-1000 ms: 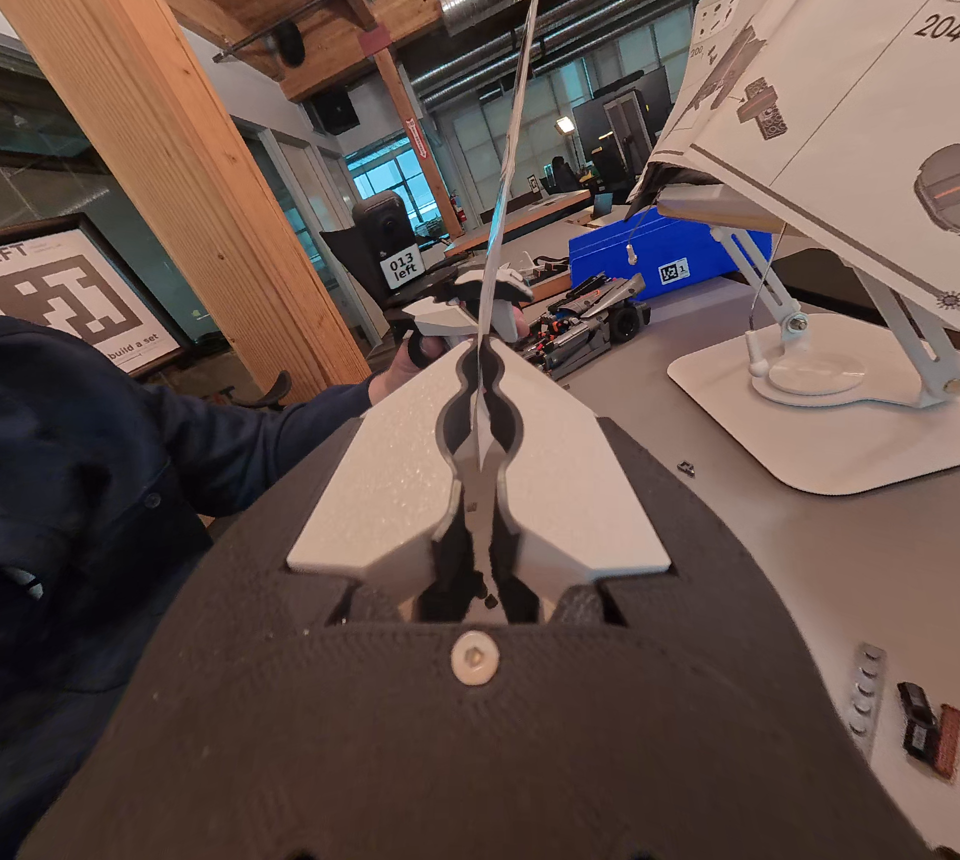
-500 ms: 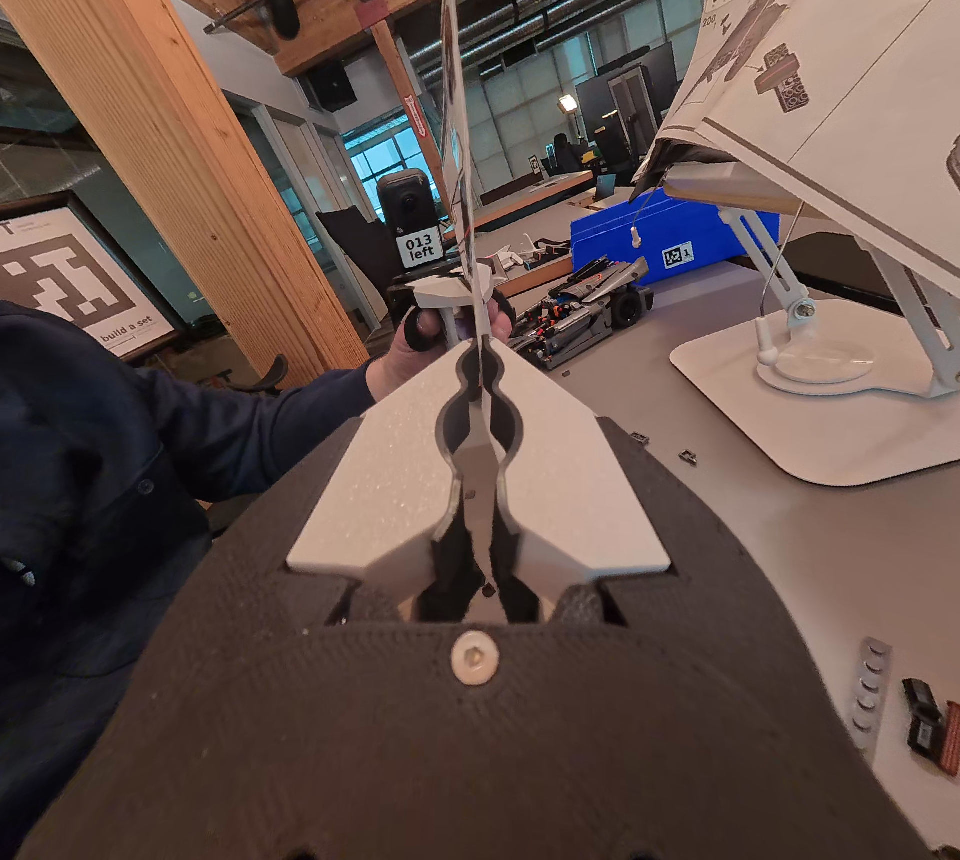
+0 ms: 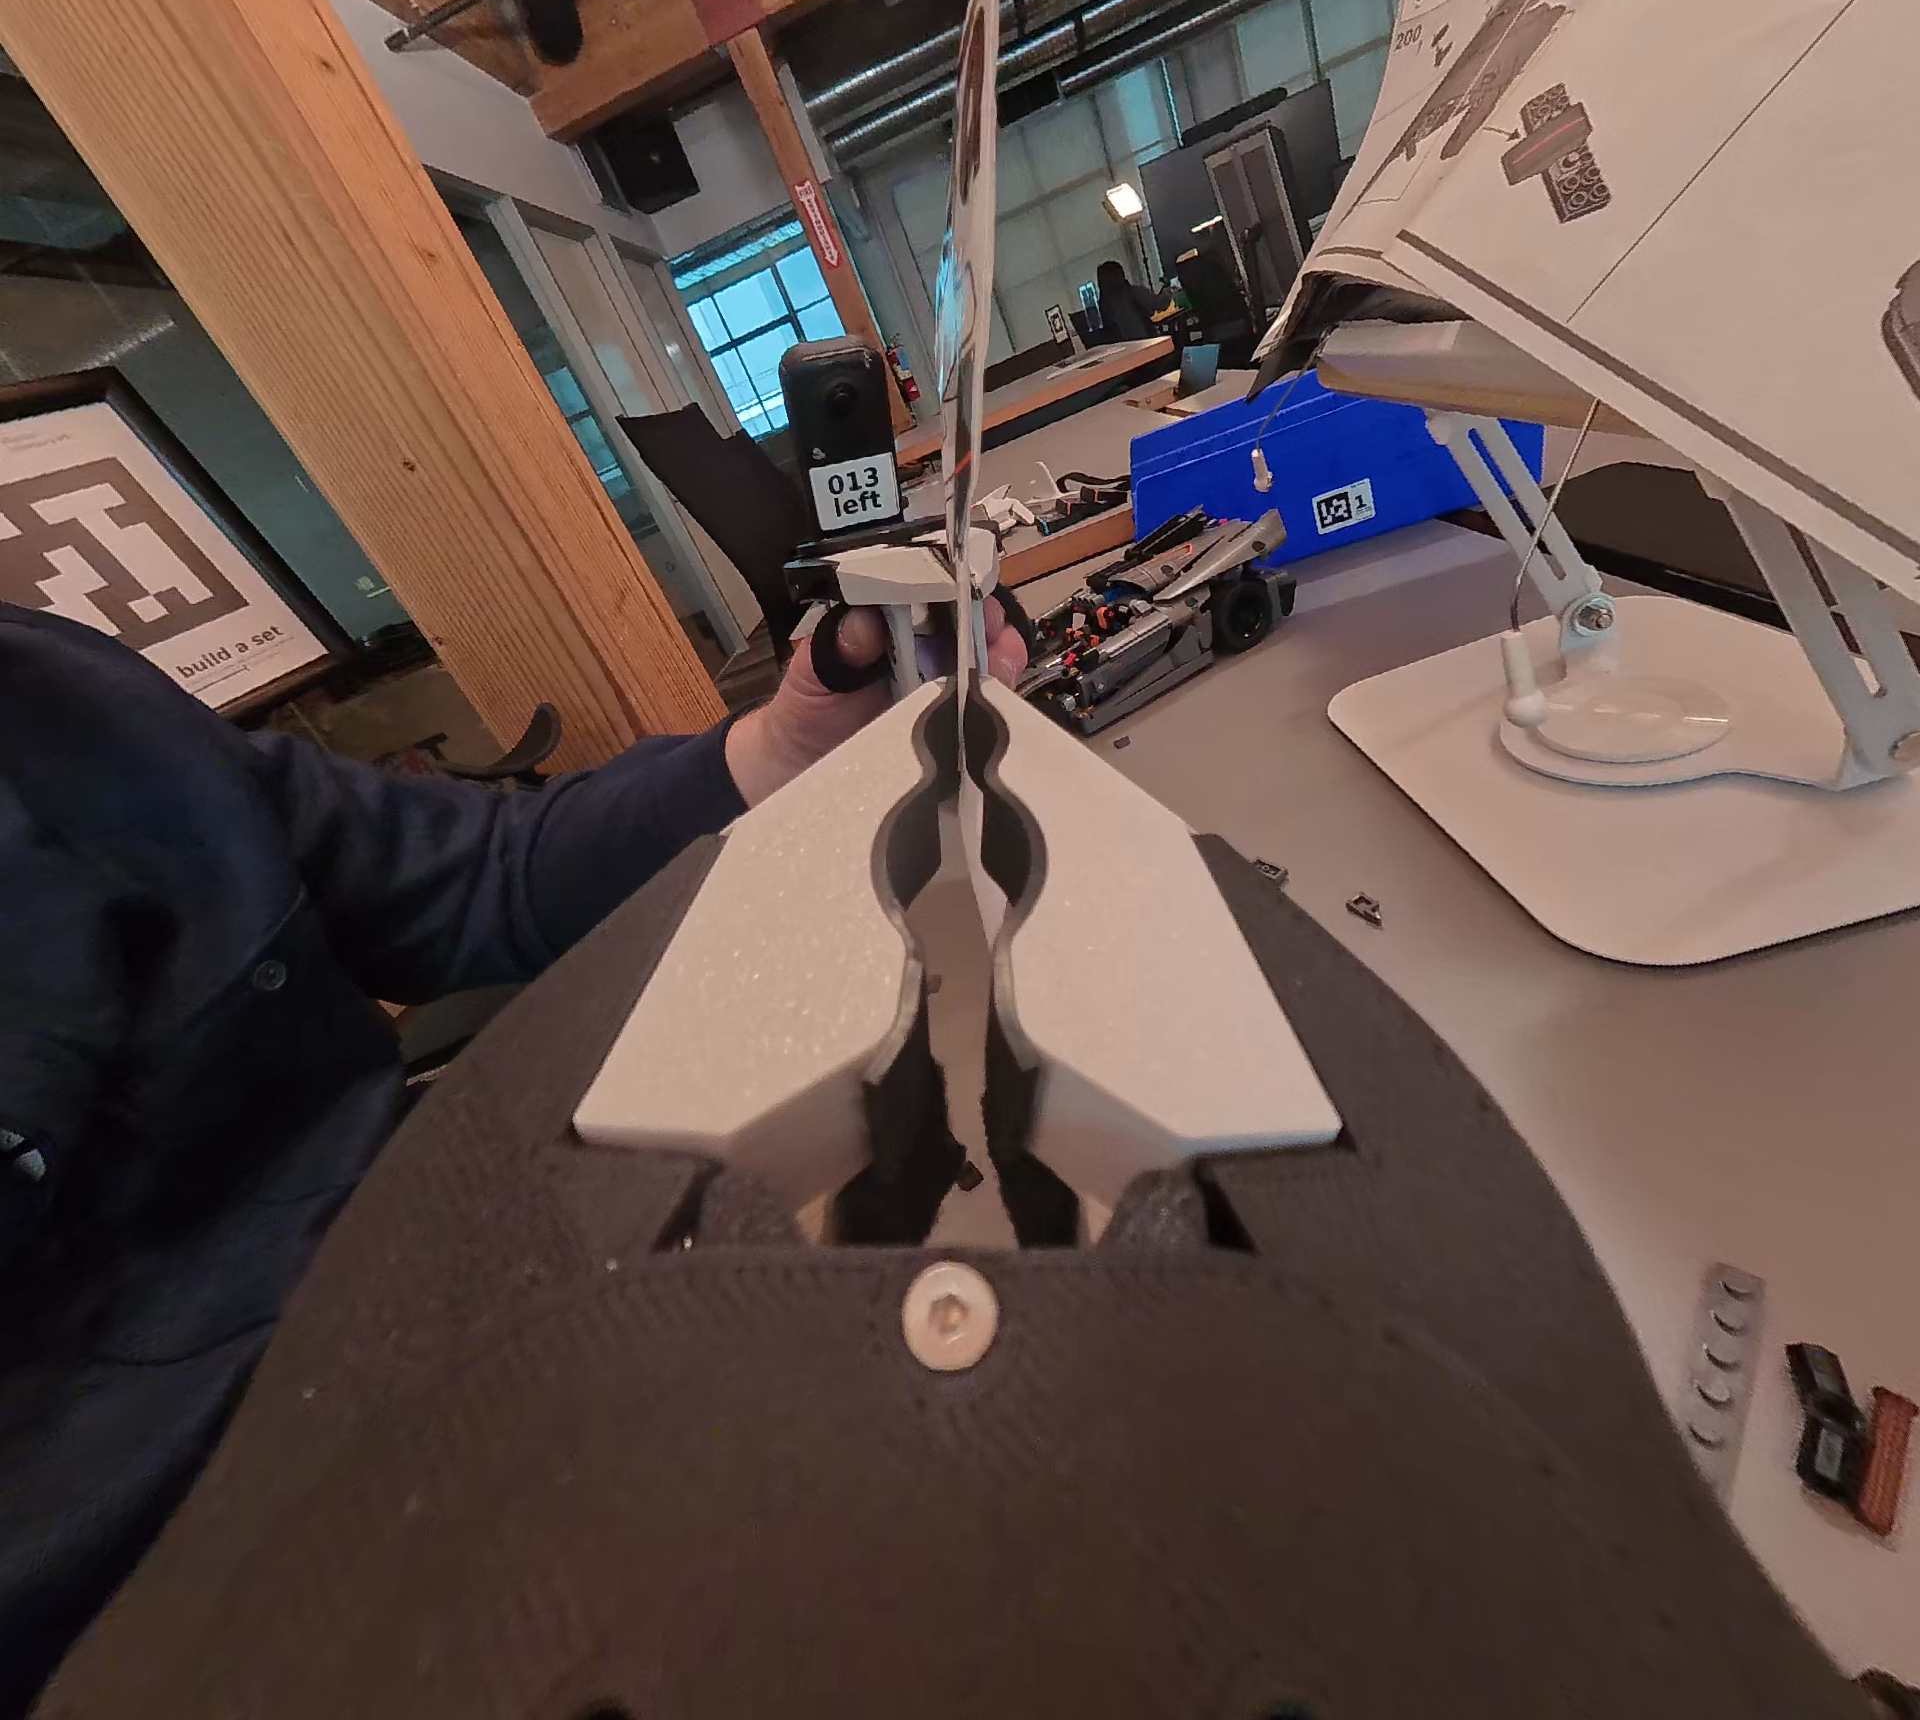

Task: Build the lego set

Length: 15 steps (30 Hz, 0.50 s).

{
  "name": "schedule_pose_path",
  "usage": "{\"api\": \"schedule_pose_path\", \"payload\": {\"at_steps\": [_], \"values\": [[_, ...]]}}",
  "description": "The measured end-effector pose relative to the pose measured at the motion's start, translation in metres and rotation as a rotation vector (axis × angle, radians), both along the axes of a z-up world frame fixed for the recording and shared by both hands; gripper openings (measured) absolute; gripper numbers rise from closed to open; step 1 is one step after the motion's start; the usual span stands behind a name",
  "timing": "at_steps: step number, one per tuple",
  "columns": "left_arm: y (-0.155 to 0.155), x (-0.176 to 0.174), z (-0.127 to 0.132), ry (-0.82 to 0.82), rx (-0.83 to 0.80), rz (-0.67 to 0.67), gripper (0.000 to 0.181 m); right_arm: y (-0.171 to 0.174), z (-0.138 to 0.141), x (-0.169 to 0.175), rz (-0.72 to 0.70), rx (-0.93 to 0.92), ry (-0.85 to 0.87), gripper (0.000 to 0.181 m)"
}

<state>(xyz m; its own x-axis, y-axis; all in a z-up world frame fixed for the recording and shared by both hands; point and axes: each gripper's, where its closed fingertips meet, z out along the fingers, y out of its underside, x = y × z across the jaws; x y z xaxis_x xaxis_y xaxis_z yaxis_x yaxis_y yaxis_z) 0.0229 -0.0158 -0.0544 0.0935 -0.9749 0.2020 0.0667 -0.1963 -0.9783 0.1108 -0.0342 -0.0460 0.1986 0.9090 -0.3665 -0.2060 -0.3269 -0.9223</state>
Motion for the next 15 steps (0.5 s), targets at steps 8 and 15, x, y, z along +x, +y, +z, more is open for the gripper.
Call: {"api": "schedule_pose_path", "payload": {"at_steps": [8, 15], "values": [[-0.0003, -0.0007, 0.0009, -0.011, -0.014, -0.011, 0.0, -0.0003, -0.0006, -0.0005, 0.0, 0.003, -0.005, 0.0], [0.0, -0.0011, 0.0013, -0.02, -0.035, -0.019, 0.0, 0.0003, -0.0003, -0.0001, -0.008, 0.01, -0.004, 0.0]]}}
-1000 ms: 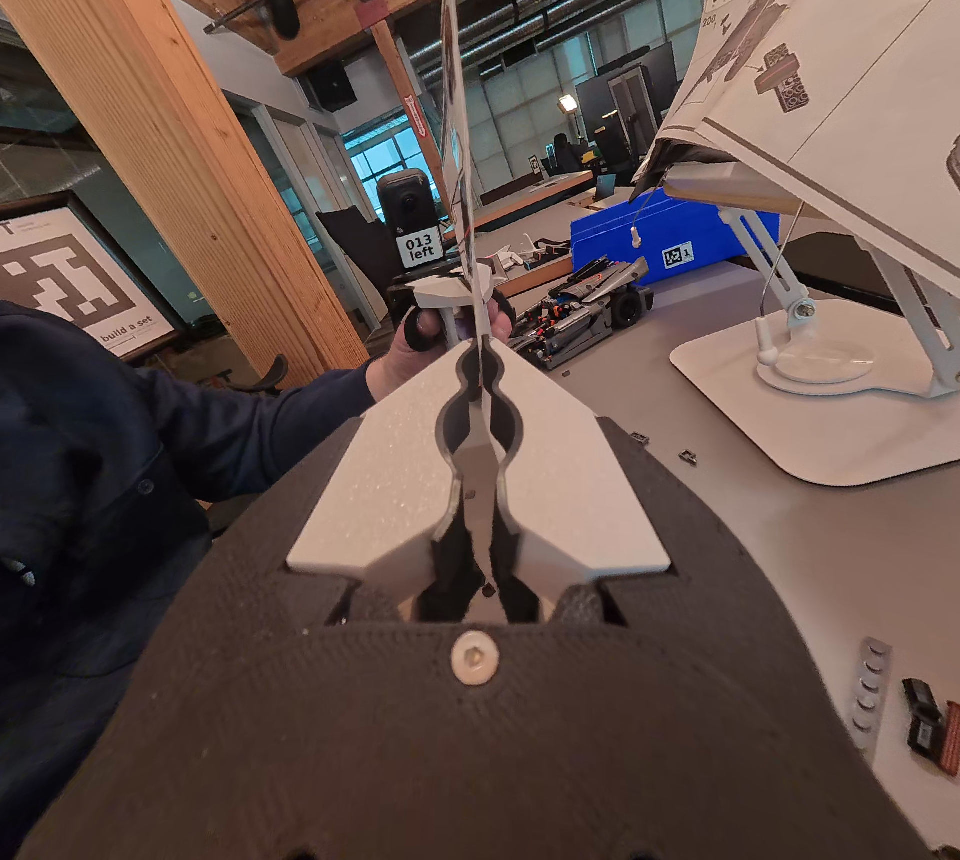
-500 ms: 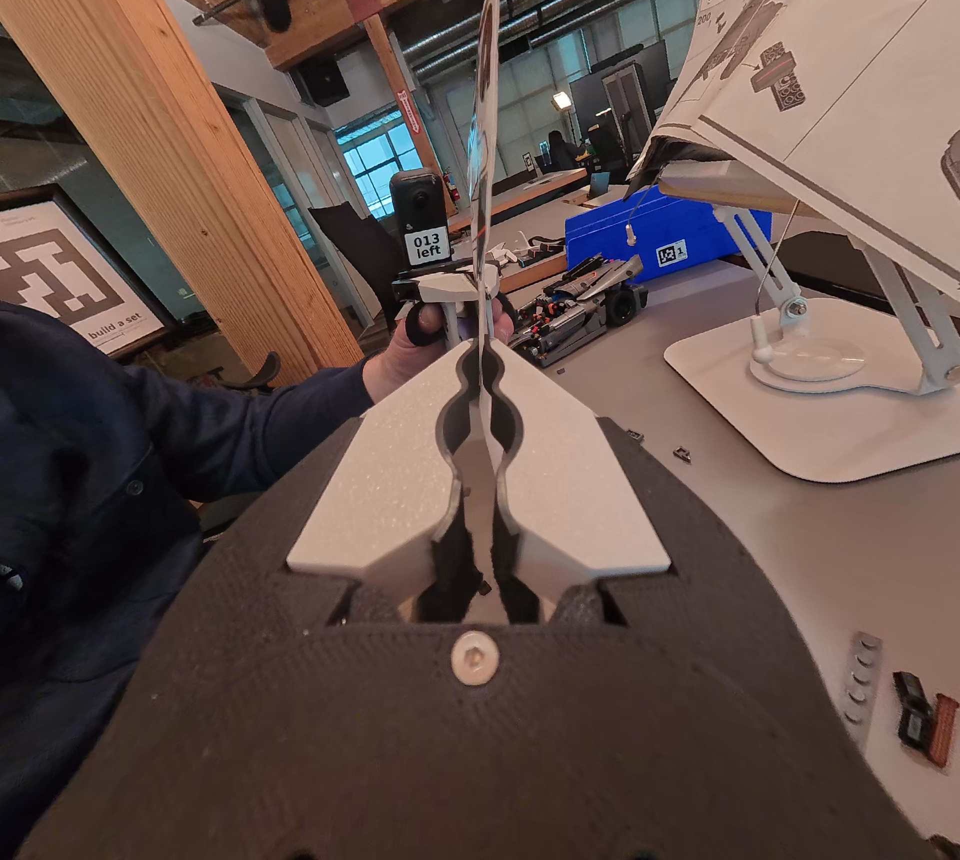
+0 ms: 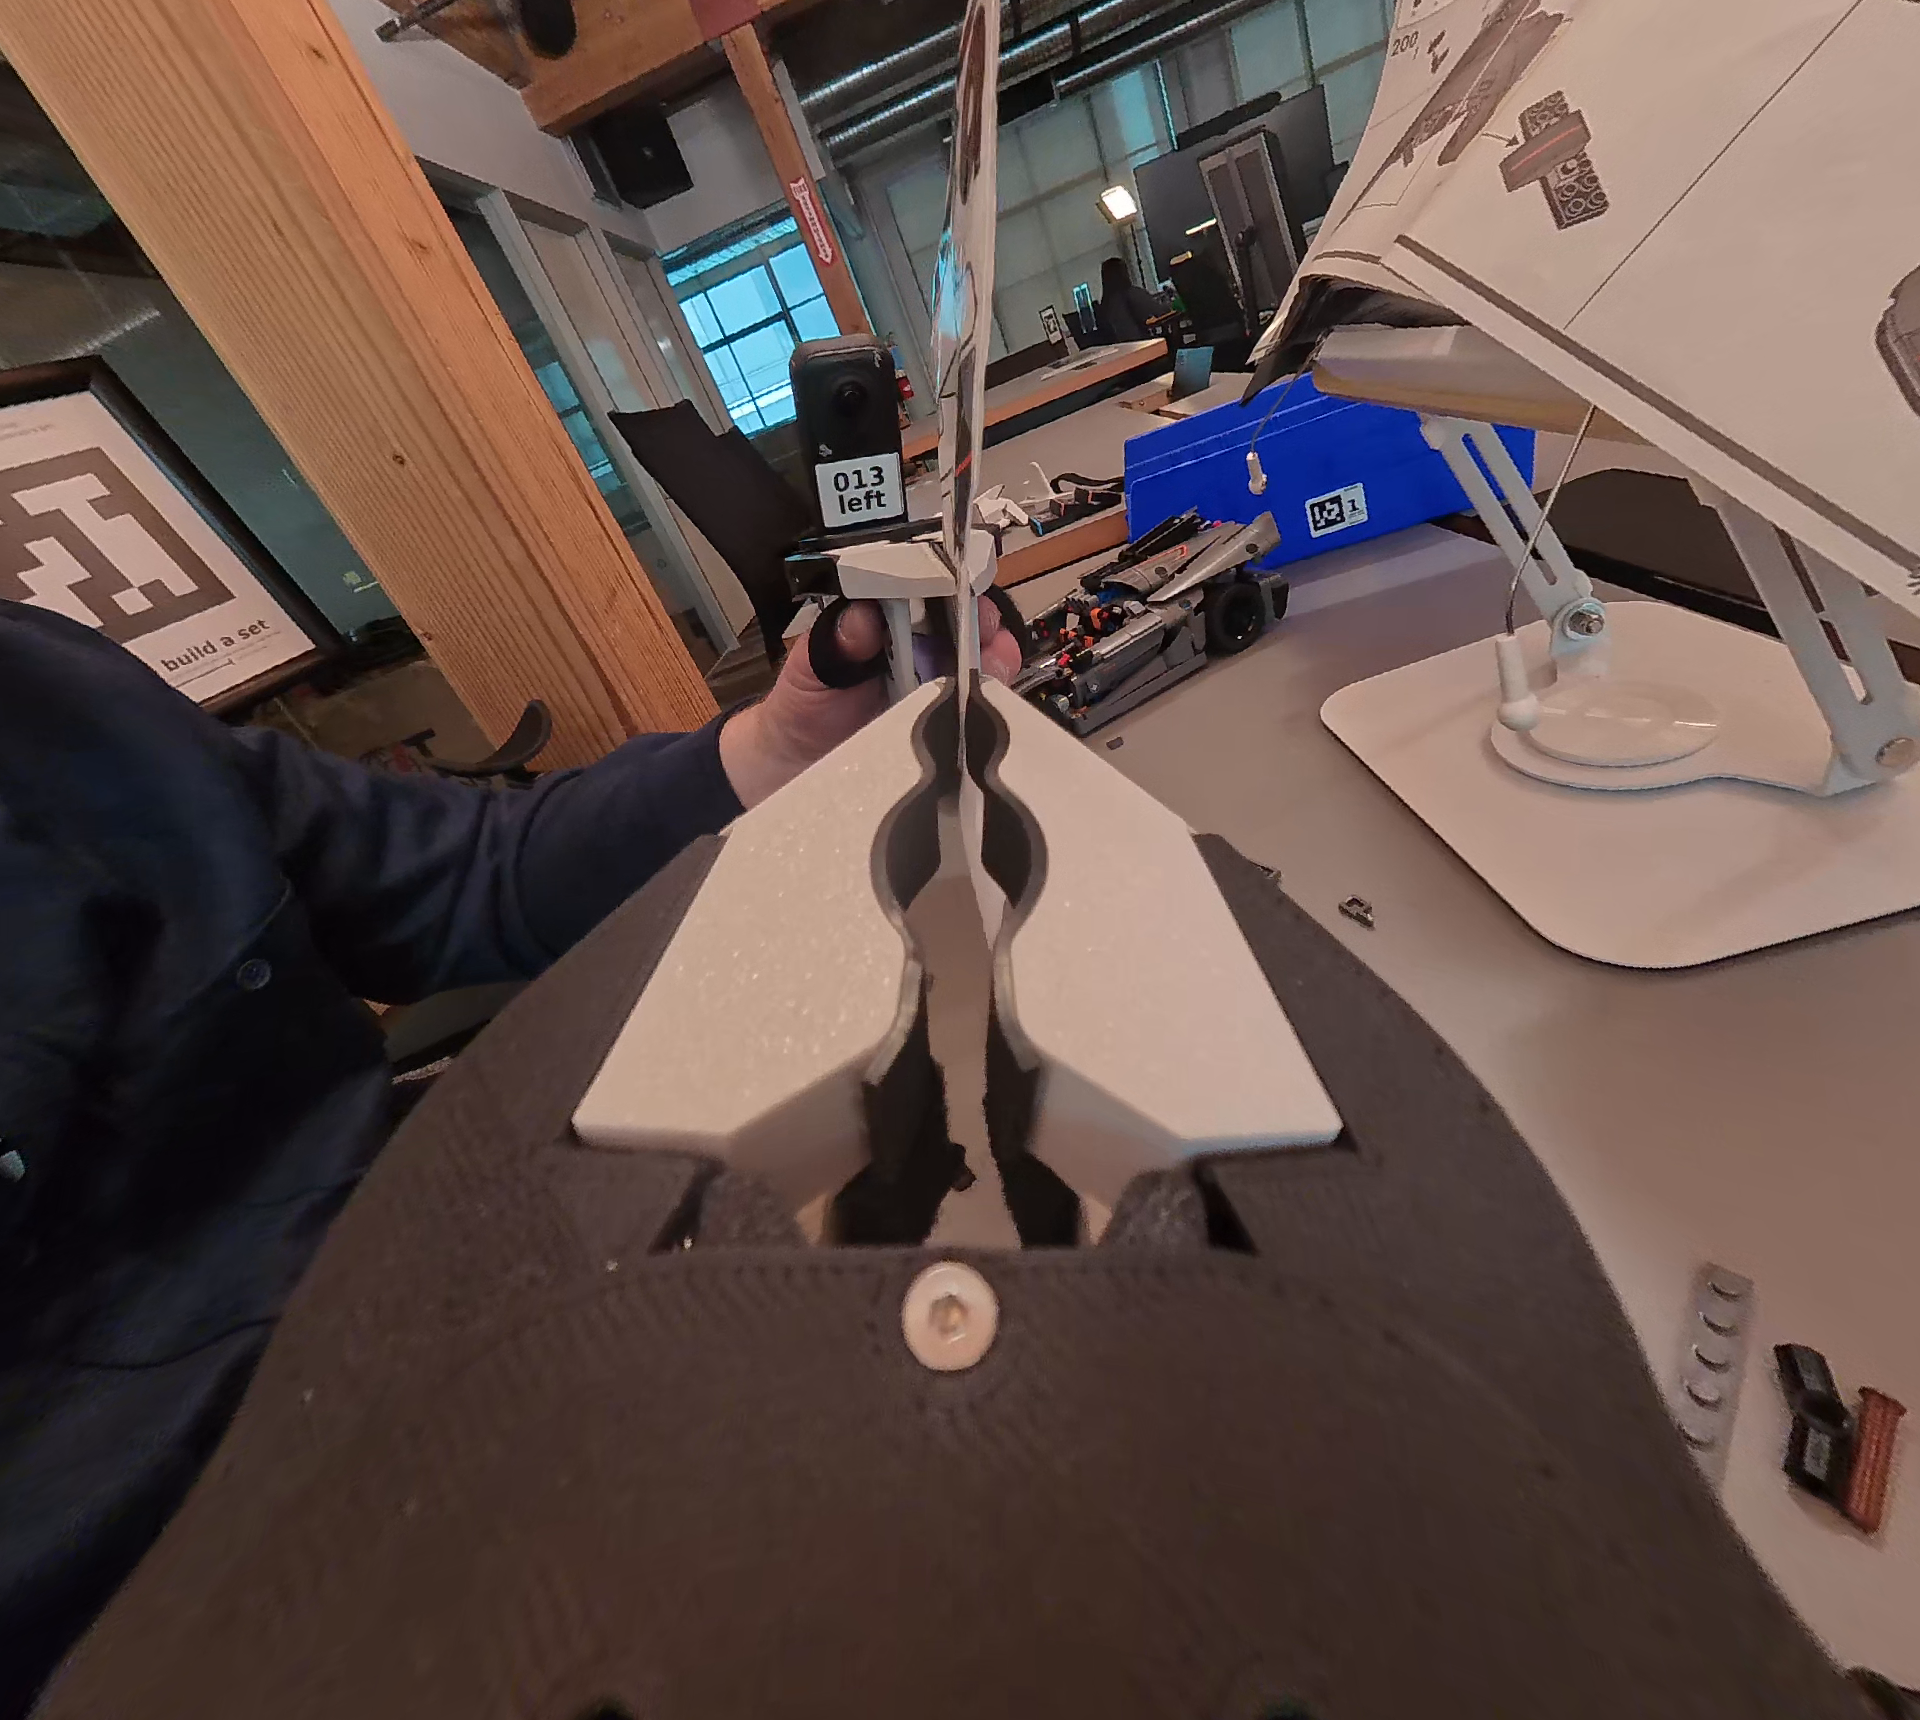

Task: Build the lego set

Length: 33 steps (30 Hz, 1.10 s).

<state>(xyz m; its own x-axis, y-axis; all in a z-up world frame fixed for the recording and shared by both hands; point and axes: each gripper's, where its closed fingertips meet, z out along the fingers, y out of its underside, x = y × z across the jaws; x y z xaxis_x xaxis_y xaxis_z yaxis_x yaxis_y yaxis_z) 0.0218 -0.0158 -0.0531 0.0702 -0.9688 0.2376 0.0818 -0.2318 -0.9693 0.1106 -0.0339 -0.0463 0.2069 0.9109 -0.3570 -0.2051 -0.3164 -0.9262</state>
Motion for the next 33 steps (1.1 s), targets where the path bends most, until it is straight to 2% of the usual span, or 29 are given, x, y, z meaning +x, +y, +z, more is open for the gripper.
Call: {"api": "schedule_pose_path", "payload": {"at_steps": [20, 26, 33], "values": [[0.004, 0.001, -0.005, 0.001, -0.035, 0.0, 0.0, 0.001, -0.002, 0.0, -0.007, -0.001, -0.004, 0.0], [0.0, 0.007, -0.01, 0.014, -0.069, -0.046, 0.013, 0.003, 0.0, 0.003, -0.017, 0.0, 0.005, 0.0], [0.003, 0.004, -0.008, -0.018, -0.098, -0.055, 0.014, 0.004, 0.0, 0.004, -0.022, -0.001, 0.008, 0.0]]}}
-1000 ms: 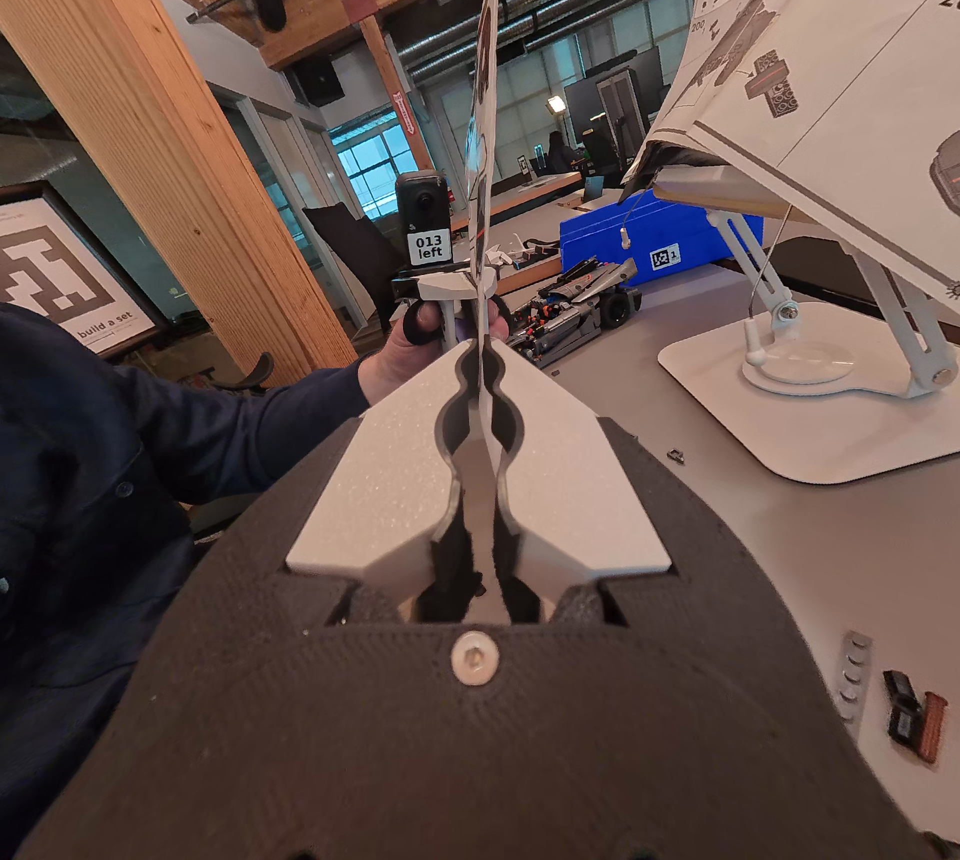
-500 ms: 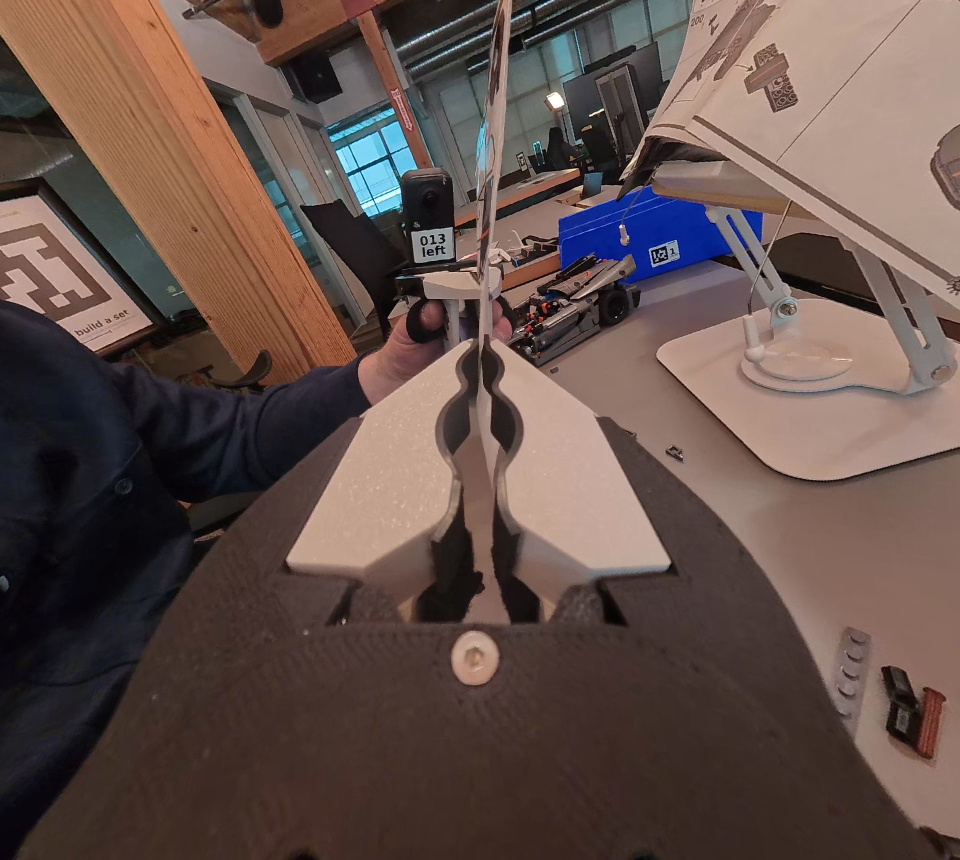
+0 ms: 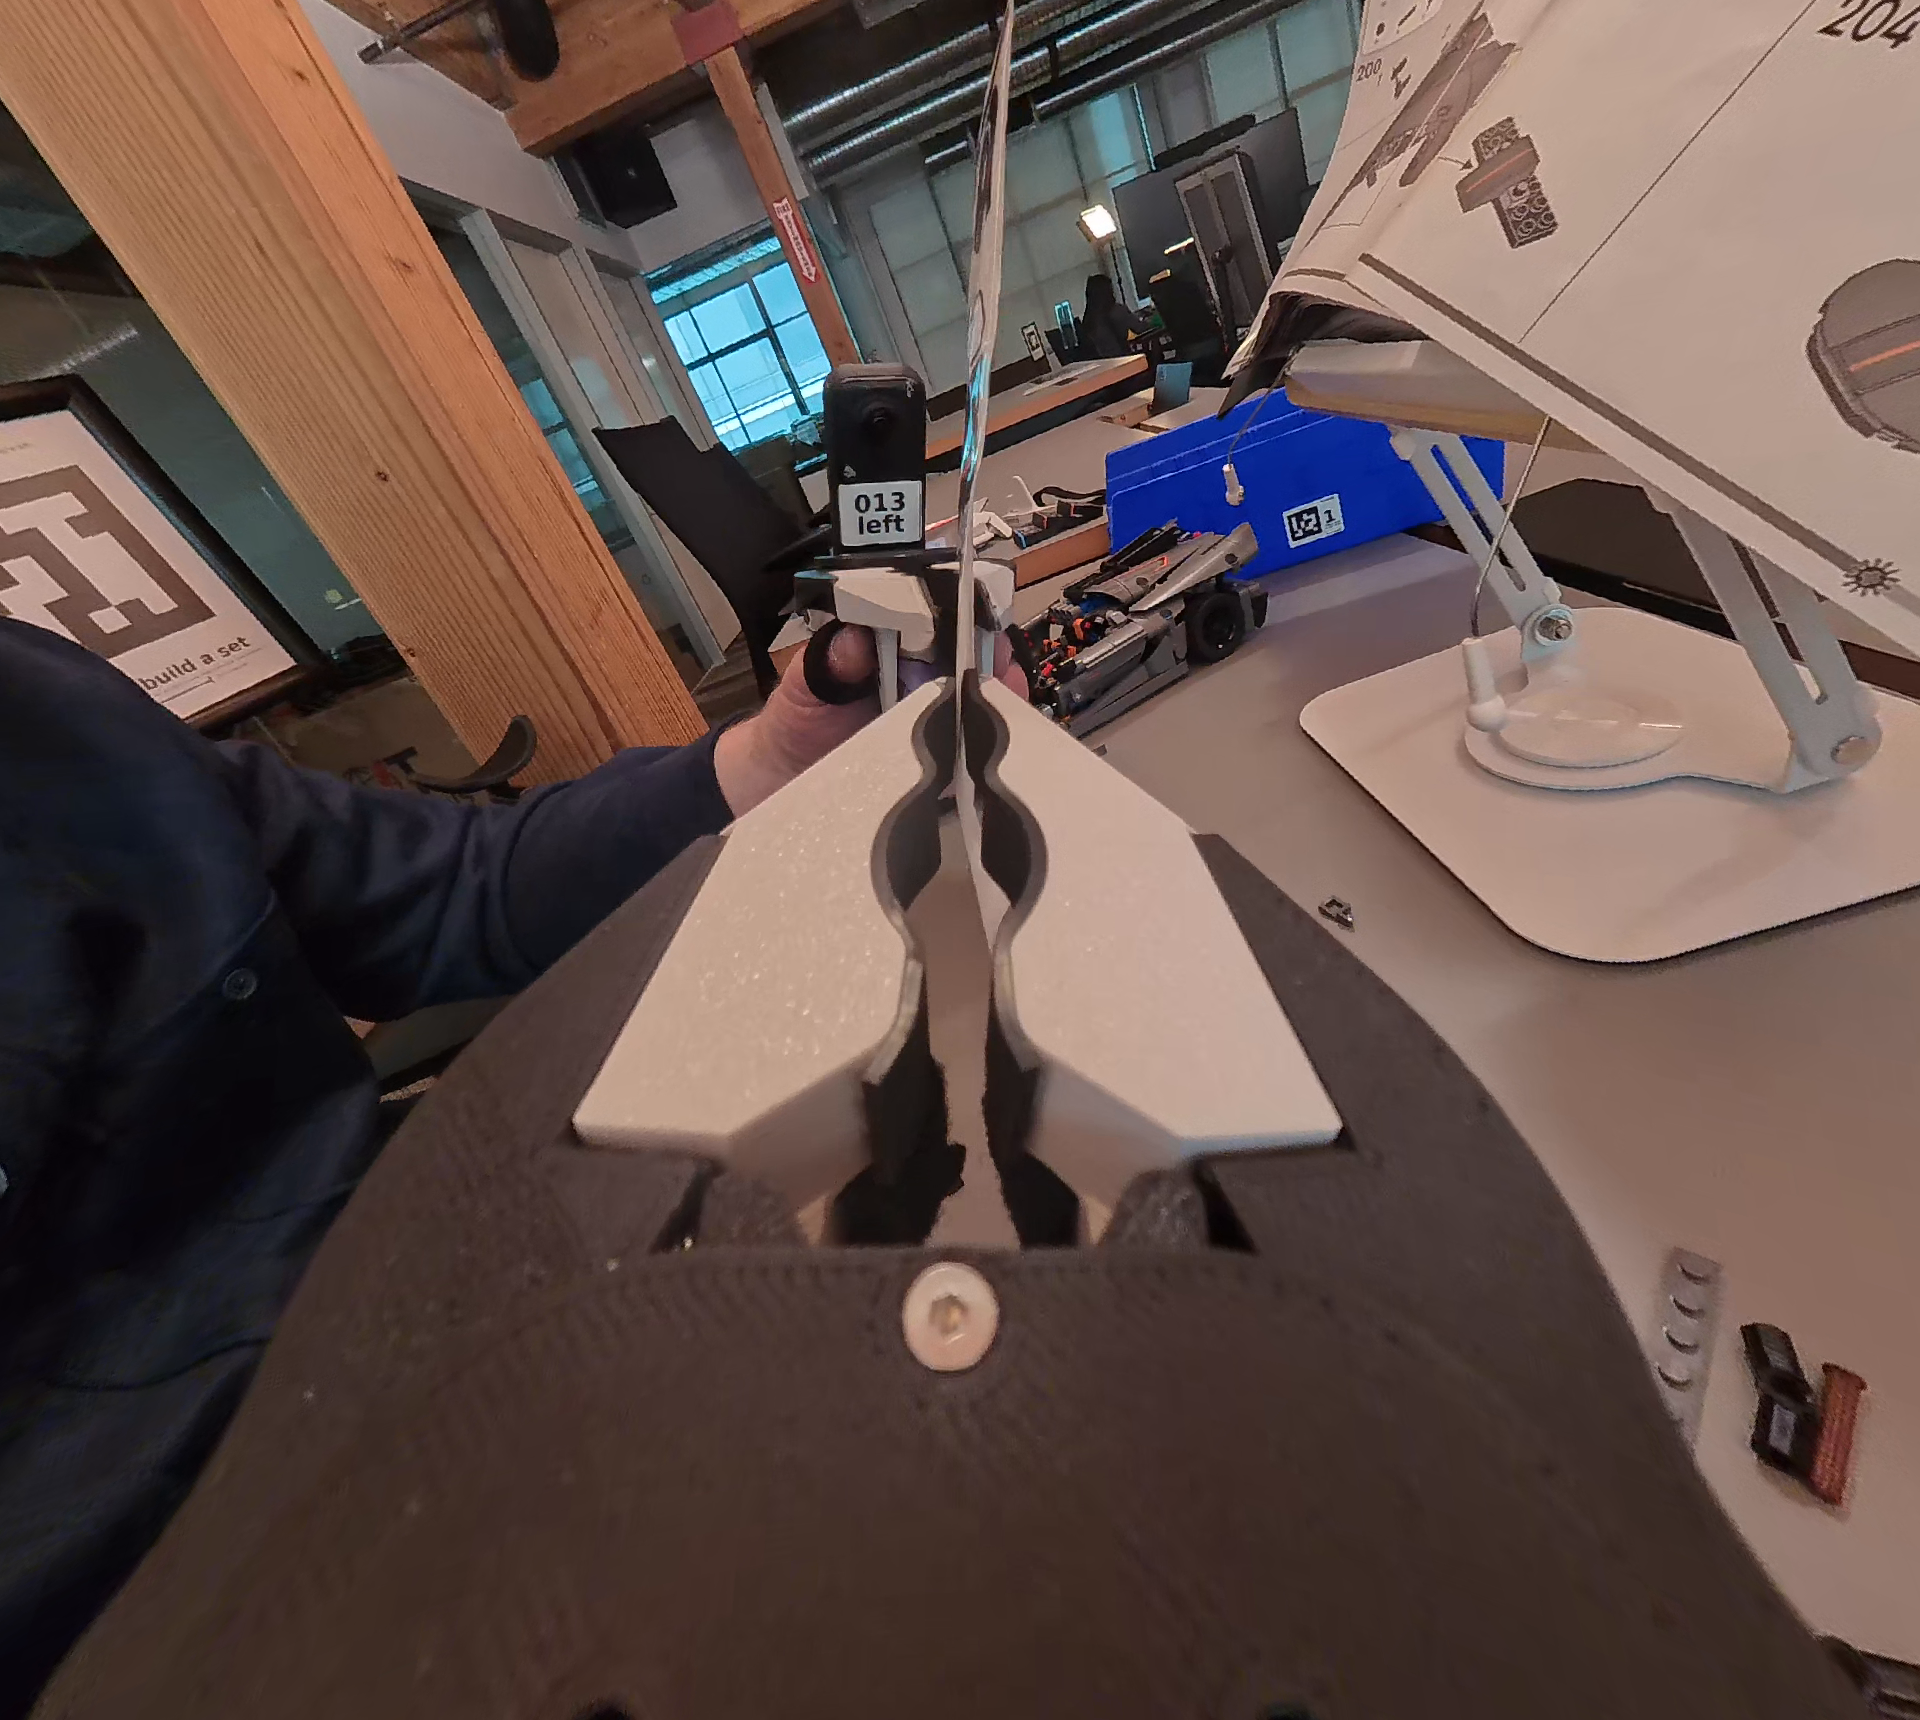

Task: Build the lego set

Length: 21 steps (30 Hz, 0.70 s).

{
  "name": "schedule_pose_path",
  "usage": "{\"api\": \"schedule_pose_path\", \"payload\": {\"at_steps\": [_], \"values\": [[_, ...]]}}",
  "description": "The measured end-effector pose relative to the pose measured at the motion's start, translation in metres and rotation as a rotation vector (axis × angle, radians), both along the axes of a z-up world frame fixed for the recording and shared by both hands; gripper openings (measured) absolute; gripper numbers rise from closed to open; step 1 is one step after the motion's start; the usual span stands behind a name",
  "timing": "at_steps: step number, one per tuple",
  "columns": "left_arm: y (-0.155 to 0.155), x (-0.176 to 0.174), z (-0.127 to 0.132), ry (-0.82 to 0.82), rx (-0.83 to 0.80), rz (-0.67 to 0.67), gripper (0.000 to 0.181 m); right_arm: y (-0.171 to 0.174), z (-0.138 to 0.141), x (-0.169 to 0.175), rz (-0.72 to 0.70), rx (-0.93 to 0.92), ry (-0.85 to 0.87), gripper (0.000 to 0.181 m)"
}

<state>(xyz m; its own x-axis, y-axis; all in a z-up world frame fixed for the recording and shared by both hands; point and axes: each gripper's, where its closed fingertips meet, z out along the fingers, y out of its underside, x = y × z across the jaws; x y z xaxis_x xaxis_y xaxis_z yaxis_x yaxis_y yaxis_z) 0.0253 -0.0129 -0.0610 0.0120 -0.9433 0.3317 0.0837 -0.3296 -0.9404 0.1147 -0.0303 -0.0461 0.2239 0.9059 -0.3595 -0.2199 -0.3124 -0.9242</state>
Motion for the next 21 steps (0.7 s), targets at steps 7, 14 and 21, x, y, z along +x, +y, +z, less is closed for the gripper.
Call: {"api": "schedule_pose_path", "payload": {"at_steps": [7, 14, 21], "values": [[0.004, -0.007, 0.0076, -0.052, -0.021, 0.008, 0.013, 0.0009, 0.0001, 0.0012, -0.005, -0.002, 0.002, 0.0], [0.0035, -0.0076, 0.0086, -0.054, -0.016, 0.007, 0.01, 0.0013, -0.0004, 0.0013, -0.006, -0.003, 0.002, 0.0], [0.0038, -0.0087, 0.0091, -0.056, -0.015, 0.01, 0.006, 0.0013, -0.0005, 0.0013, -0.005, -0.003, 0.001, 0.0]]}}
